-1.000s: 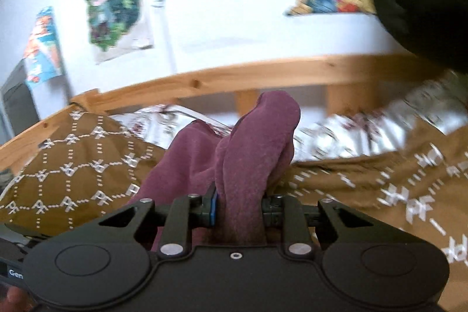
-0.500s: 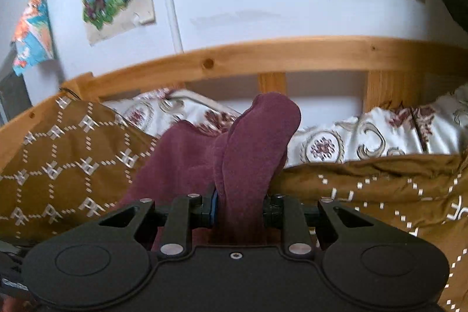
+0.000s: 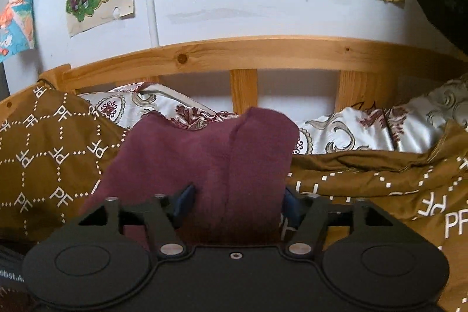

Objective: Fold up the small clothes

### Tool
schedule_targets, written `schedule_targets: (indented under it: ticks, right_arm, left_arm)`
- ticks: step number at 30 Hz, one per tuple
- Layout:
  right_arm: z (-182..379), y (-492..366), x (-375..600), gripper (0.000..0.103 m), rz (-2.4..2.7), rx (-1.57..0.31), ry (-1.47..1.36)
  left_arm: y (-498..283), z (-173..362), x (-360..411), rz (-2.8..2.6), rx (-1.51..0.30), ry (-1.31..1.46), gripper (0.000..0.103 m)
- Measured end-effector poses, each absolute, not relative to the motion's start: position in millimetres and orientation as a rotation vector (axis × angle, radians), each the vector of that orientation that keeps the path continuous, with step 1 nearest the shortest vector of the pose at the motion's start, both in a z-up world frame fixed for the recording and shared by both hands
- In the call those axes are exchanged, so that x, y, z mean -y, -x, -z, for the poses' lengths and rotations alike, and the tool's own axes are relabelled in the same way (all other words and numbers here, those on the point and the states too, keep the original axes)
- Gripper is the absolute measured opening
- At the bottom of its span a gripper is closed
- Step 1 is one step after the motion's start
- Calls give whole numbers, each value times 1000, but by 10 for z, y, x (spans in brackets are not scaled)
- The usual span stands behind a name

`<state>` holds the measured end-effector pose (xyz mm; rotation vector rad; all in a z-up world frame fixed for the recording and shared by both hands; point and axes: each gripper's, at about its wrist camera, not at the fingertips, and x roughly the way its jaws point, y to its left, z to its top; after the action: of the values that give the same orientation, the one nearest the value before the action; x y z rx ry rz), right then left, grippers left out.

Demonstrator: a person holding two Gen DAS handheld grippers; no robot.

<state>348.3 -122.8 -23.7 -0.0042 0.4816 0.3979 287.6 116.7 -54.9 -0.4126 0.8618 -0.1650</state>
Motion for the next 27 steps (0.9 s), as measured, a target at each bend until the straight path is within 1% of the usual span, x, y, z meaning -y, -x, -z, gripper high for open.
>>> schedule_targets:
  ticks: [1,3,4,5,6,11,16,27]
  right_arm:
    - [223,-3452,1237,75,-398,-477,11]
    - [181,-3390,1258,84,-395,-459,25]
    - [157,-3358,1271,86,-391,-448,31]
    - [132,-3324,1290,90,-384,-436,35]
    - [101,-3287,1314,95,-374,-424,35]
    - [-54,-3085,1445,102,-337,-381,20]
    - [-205,-2860,1571,102,-317,-347,5]
    - [-462,-2137,1795,102,-332,-285,-68]
  left_arm:
    - [-2874,546,-1164,160,-862,413,67]
    - [-2871,537,-1152,152,-859,406,72]
    - [-2864,522,-1145,144,-856,399,76]
    - [-2854,500,-1129,132,-852,389,79]
    - [-2842,479,-1122,120,-846,381,85]
    - [-2763,299,-1072,93,-801,348,97]
    - [-2600,69,-1053,61,-739,314,102]
    - [-1924,-485,-907,21,-576,246,102]
